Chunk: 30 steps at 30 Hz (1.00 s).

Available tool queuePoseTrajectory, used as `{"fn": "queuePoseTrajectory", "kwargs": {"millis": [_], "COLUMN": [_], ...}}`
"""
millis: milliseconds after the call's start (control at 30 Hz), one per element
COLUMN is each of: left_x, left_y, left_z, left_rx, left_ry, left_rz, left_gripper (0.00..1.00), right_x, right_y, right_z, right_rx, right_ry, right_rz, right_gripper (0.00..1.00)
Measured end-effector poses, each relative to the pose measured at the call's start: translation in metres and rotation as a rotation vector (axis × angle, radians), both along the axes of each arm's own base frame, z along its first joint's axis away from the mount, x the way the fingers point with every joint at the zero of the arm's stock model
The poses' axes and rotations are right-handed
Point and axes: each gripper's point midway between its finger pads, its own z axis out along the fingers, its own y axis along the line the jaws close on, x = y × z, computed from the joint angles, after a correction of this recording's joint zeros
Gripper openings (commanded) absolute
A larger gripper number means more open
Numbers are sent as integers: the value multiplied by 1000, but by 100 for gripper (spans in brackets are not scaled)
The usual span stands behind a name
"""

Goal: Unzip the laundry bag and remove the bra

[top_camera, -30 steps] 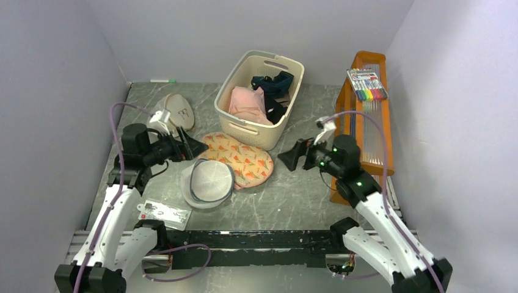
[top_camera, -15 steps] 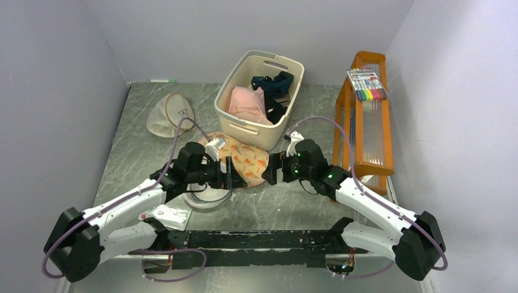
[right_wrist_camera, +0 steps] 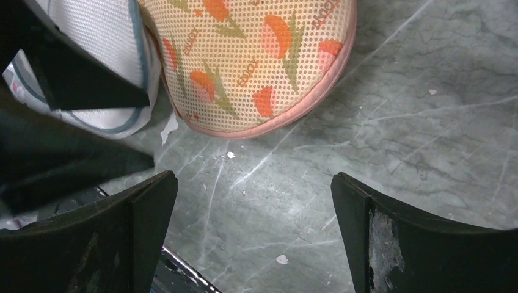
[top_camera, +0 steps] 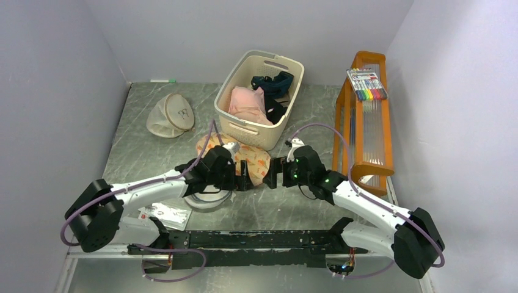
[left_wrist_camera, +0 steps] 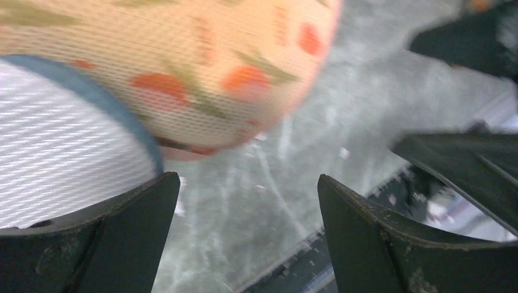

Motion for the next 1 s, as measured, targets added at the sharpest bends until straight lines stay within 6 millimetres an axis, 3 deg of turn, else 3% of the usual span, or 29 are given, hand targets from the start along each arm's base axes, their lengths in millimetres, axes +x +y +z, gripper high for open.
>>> {"fn": "queuePoseTrajectory", "kwargs": {"millis": [100,233,300,433,500,600,833,1000], "left_x": [21,56,64,67,69,69,79,96], "left_y": [28,93,125,157,165,167,149,156], "left_z": [-17,-24,-14,28,49,60,38,25], "left_rx": [90,156,168,129,95,78,139,219], "left_ry": [24,56,24,-108,-177,-213,-124,-99], "left_rz": [110,343,454,575,610,609,513,551], "left_gripper": [95,95,95,95,95,95,95,95], "right_x": [0,3,4,6,5,7,16,19], "right_y": [4,11,15,22,24,26,26,24], "right_z": [-3,-1,-2,-8,-11,-14,-9,-9], "right_rx": [19,51,62,72,68,56,45,33], "right_ry": [8,5,7,22,30,38,7,-7], "right_rz": [4,10,17,31,37,40,26,10], "right_gripper": [100,100,100,100,100,100,100,100]}}
